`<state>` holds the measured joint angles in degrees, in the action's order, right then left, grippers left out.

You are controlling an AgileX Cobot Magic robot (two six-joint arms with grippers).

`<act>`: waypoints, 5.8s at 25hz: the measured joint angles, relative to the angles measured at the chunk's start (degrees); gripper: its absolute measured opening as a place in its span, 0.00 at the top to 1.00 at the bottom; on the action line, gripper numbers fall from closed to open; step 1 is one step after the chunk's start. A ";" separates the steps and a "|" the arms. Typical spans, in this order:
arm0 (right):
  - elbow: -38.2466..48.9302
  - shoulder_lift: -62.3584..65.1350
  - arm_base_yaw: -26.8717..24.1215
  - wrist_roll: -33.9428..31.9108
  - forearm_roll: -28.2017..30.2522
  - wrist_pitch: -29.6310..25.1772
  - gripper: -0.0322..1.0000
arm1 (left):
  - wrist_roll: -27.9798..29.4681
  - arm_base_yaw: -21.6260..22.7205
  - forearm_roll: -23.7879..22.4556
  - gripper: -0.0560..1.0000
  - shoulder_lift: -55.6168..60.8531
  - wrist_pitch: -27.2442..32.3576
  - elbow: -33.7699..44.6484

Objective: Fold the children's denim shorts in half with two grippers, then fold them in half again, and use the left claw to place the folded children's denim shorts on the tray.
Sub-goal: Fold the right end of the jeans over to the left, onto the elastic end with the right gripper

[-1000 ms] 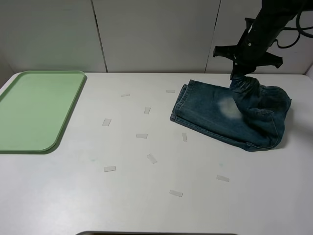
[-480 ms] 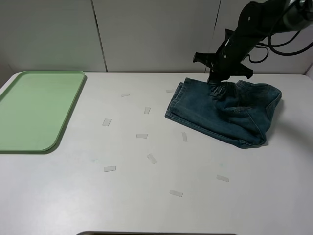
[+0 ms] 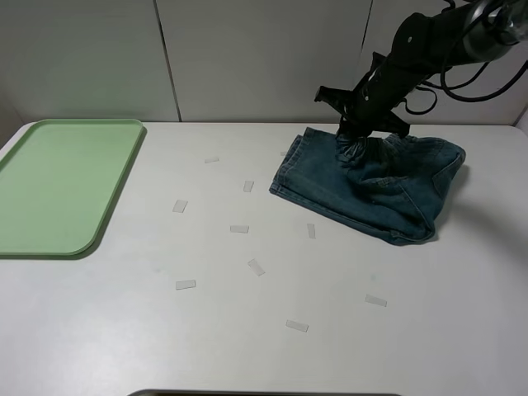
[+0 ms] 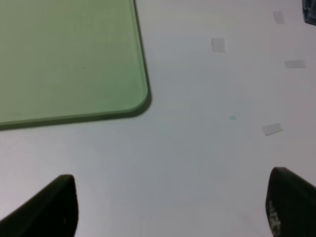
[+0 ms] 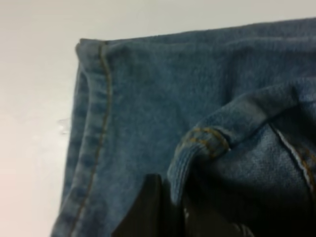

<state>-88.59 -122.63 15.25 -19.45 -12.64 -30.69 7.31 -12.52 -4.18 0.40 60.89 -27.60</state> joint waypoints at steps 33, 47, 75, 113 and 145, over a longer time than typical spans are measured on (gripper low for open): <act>-4.28 -3.03 7.21 -4.51 -3.57 7.89 0.95 | 0.00 0.00 -6.58 0.22 0.00 0.05 0.00; -4.40 -3.98 11.92 5.64 -6.08 18.77 0.37 | 0.00 0.00 -7.28 0.22 0.00 0.22 0.00; -4.40 -4.11 6.15 5.82 10.81 3.92 0.30 | -0.05 0.00 -7.30 0.22 0.00 0.22 0.00; 2.03 -0.45 6.99 1.46 14.51 9.23 0.93 | -0.05 0.00 -7.30 0.22 0.00 0.21 0.00; -3.15 3.38 0.54 -23.36 39.67 3.04 0.93 | -0.05 0.00 -7.34 0.22 0.00 0.21 0.00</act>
<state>-91.74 -119.25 15.79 -42.81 27.04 -27.66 7.26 -12.52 -11.52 0.40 61.10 -27.60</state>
